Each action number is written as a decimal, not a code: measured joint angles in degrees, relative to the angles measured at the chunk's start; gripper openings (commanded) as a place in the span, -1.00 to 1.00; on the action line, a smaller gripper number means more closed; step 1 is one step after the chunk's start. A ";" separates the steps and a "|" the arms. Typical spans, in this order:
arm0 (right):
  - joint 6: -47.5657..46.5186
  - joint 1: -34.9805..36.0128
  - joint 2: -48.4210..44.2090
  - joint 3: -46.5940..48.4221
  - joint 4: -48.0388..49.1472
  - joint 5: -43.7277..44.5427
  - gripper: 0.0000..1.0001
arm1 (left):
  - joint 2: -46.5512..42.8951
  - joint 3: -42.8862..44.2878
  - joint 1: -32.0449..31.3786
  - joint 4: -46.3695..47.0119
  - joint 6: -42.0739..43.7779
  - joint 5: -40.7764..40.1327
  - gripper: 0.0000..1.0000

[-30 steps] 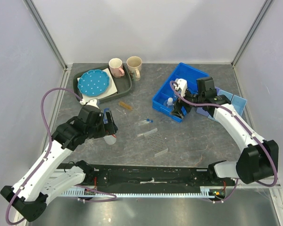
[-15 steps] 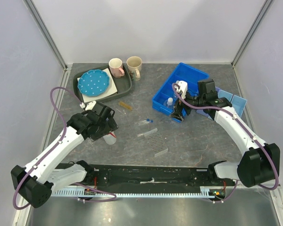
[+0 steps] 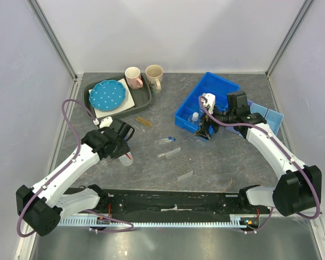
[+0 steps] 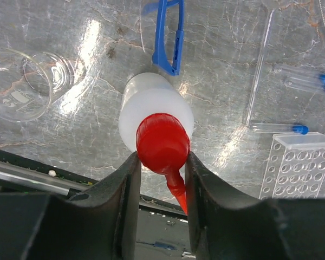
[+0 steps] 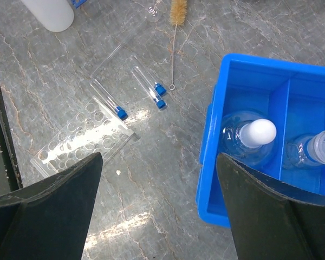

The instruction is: Organize the chemistry lab equipment

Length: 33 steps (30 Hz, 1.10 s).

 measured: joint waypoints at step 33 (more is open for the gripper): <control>-18.95 21.20 9.20 12.70 -18.86 -6.58 0.96 | -1.49 0.79 0.00 31.95 14.80 44.50 -0.96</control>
